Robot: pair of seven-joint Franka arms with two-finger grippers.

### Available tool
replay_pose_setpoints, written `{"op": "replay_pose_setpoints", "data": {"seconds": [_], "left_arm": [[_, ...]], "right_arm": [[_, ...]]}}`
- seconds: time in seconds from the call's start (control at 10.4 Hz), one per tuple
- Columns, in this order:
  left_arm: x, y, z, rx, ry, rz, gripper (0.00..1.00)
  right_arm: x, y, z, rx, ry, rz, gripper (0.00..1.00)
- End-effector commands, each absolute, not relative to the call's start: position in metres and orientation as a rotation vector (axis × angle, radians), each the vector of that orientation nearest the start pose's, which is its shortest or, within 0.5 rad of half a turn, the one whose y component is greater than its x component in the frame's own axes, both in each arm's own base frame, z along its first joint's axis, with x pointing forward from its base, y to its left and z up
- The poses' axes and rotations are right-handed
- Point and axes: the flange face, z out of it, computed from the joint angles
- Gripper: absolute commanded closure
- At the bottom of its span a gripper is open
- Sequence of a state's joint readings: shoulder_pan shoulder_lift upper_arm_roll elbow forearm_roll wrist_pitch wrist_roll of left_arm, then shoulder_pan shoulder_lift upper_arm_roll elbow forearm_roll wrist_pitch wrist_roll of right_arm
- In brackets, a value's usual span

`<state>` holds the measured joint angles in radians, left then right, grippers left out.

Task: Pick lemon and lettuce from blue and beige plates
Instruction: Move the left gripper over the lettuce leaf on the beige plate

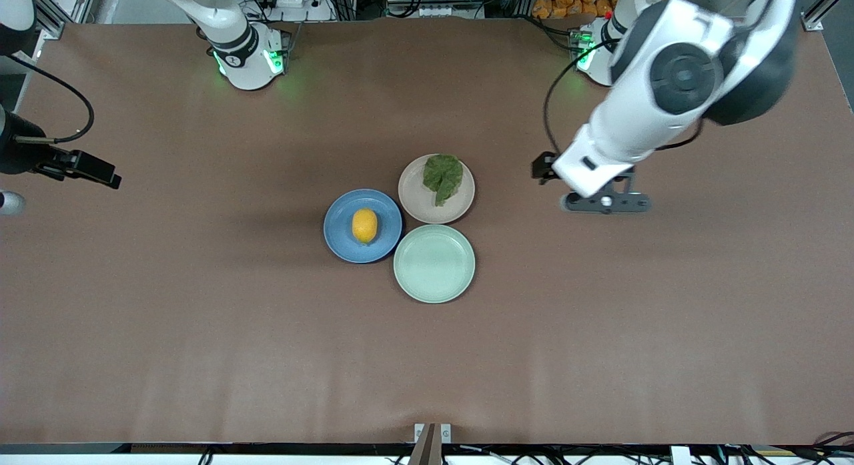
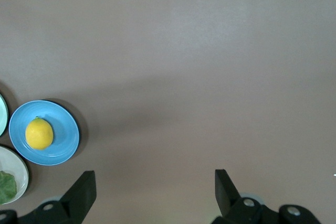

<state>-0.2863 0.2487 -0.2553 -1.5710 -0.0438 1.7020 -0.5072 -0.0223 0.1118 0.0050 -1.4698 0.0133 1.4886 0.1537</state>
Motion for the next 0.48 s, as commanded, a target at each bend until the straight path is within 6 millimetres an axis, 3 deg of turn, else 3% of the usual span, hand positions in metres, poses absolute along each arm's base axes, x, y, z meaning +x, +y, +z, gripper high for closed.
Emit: {"op": "replay_pose_setpoints", "data": {"seconds": [0.0, 0.39], "left_arm": [[0.520, -0.362, 0.457, -3.129, 0.029, 0.254, 0.00], [0.487, -0.428, 0.385, -3.110, 0.084, 0.297, 0.00]], "right_arm": [[0.583, -0.002, 0.599, -3.123, 0.266, 0.174, 0.00], [0.597, 0.033, 0.543, -3.116, 0.199, 0.327, 0.00]]}}
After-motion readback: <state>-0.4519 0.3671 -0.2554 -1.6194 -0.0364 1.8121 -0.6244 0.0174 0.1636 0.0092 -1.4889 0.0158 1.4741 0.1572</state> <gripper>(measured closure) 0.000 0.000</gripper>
